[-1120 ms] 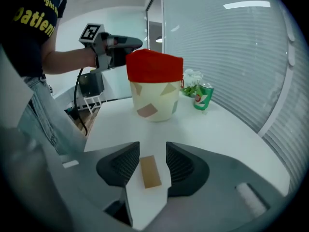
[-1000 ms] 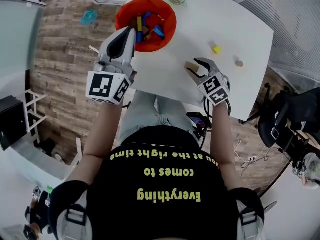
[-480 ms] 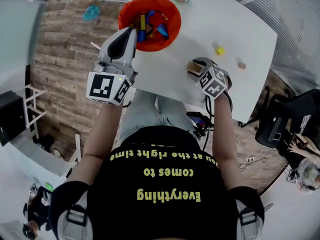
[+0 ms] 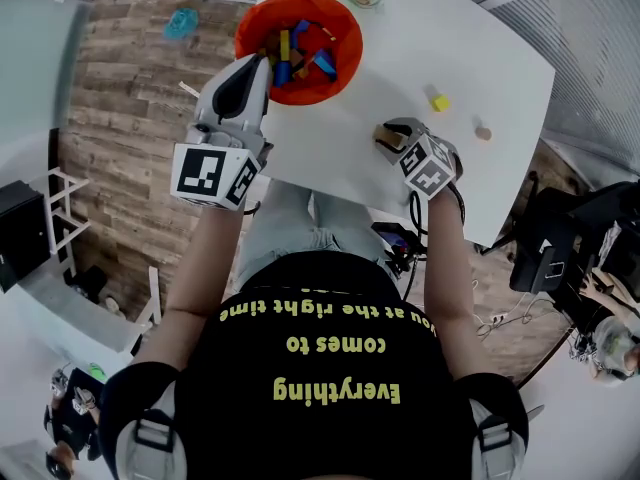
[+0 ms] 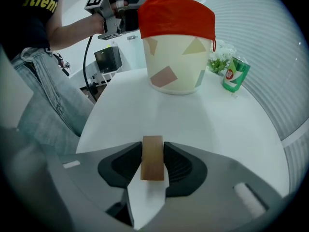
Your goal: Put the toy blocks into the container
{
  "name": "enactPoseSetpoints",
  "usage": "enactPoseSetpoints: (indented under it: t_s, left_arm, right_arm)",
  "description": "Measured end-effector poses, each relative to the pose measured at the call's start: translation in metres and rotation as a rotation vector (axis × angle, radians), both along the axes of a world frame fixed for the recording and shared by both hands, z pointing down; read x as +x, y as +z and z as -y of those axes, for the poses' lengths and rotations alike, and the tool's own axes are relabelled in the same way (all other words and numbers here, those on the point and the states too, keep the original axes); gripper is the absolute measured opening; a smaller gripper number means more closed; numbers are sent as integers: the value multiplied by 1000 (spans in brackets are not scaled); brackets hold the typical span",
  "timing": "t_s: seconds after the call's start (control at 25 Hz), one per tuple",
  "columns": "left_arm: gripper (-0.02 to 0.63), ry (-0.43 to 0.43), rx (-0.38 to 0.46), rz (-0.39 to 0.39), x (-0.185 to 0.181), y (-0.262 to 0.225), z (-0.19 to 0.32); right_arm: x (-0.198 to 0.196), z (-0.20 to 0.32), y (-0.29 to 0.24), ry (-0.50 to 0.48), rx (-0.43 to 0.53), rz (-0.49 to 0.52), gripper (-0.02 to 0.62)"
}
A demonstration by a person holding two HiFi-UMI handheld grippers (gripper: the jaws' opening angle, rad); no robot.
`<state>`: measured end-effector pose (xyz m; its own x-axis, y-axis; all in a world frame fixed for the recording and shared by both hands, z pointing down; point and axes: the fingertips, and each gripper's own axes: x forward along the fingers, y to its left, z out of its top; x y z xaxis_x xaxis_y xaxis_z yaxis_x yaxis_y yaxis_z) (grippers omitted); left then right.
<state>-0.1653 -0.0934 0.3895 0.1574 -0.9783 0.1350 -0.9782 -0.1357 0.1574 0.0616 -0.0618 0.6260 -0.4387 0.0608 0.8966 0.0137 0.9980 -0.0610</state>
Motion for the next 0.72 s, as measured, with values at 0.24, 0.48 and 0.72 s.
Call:
enactPoseSetpoints:
  t_s: [0.24,0.48,0.72]
  left_arm:
    - [-3,-1,2,5,-1,-2,1]
    - [-3,-4,18,13,-4,-9,3]
    - [-3,-10,28,19,-8,-13,1]
  right_arm:
    - [0,-1,0,13,4,-13,147]
    - [0,1,-5,76,-15,18,146]
    - [-6,10,-25,159,-17,111,146]
